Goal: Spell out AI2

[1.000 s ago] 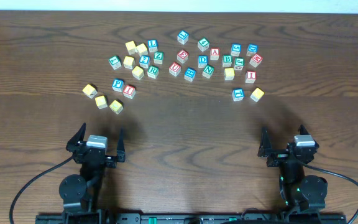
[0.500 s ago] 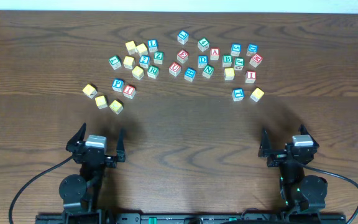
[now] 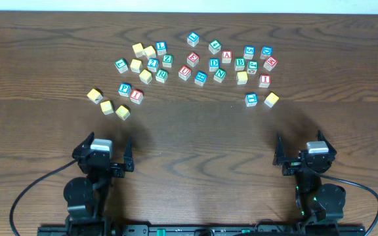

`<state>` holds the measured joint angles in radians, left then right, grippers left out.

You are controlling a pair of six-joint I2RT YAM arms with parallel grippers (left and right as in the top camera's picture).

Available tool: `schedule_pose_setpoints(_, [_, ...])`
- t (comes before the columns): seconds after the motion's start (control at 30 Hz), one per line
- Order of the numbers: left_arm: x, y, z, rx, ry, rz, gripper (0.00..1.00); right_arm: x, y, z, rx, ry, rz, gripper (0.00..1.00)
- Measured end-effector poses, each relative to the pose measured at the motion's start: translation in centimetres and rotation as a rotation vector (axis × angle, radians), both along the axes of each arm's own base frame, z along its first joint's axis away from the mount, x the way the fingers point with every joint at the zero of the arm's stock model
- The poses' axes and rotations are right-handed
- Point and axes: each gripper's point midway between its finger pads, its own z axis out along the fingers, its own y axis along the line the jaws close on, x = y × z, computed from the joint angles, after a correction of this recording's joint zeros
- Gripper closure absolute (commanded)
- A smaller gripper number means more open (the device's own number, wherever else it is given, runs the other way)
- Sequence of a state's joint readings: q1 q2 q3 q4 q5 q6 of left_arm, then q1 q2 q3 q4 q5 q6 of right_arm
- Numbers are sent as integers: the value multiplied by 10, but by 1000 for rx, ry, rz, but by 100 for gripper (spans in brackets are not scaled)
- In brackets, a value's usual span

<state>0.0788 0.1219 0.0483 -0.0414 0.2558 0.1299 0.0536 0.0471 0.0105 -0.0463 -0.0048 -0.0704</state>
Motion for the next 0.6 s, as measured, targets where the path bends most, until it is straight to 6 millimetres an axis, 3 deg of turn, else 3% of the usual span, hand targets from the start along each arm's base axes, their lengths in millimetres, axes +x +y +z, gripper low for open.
schedule_pose_setpoints(0.1, [3, 0, 8, -1, 17, 0, 2, 1, 0, 3, -1, 3, 0, 1])
schedule_pose_setpoints(0.27, [11, 1, 37, -1, 10, 0, 2, 3, 0, 17, 0, -8, 0, 1])
schedule_pose_setpoints(0.6, [41, 3, 69, -9, 99, -2, 2, 14, 2, 65, 12, -5, 4, 1])
